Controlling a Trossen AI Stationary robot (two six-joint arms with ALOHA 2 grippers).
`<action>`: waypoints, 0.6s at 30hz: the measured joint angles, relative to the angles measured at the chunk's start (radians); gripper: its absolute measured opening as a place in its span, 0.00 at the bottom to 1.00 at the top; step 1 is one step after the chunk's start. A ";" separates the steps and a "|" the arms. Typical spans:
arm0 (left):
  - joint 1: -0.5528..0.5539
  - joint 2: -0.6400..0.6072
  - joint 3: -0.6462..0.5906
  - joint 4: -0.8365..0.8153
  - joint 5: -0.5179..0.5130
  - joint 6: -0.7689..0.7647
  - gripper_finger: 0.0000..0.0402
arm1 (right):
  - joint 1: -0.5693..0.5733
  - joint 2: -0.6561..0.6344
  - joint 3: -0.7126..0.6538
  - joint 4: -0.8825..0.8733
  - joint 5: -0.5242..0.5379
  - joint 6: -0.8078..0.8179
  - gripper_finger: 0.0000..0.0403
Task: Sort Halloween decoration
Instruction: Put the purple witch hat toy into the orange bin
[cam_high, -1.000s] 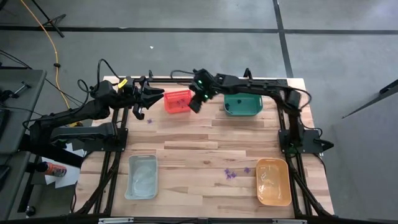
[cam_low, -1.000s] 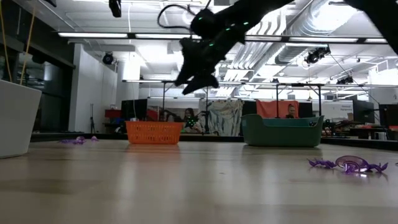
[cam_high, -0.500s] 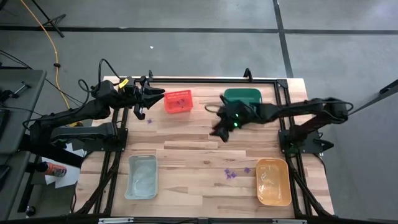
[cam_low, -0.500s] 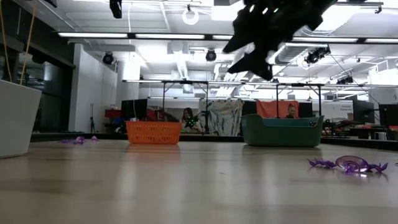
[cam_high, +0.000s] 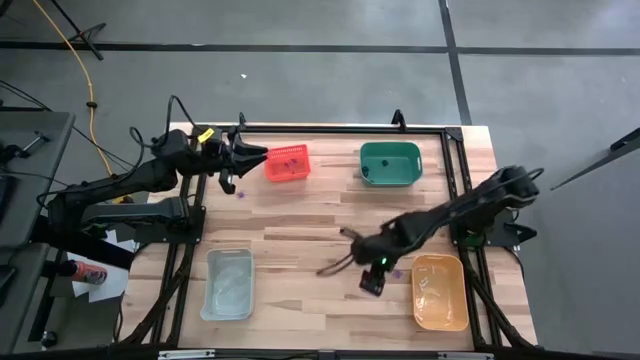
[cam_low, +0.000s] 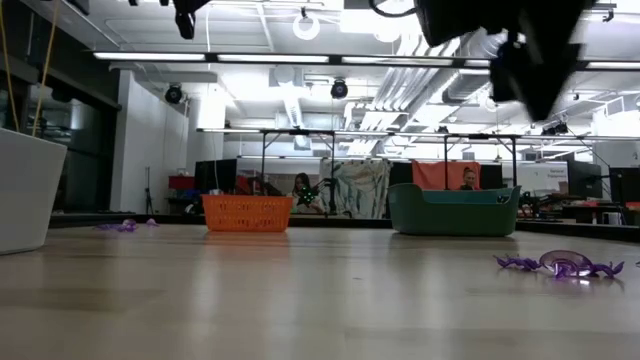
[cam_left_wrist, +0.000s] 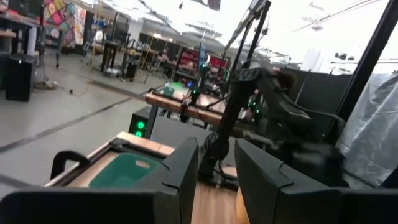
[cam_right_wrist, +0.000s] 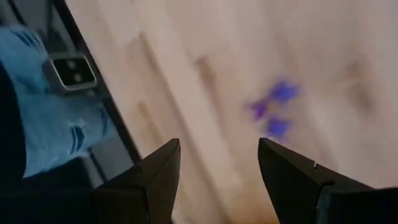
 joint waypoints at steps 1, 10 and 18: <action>0.000 0.000 0.000 -0.011 0.000 0.000 0.24 | 0.014 0.032 0.012 0.000 -0.019 0.025 0.52; 0.000 0.000 0.000 -0.057 0.000 0.000 0.24 | 0.074 0.257 0.095 -0.004 -0.033 0.324 0.52; 0.000 0.000 0.000 -0.057 0.000 0.000 0.24 | 0.070 0.281 0.107 -0.019 0.043 0.439 0.52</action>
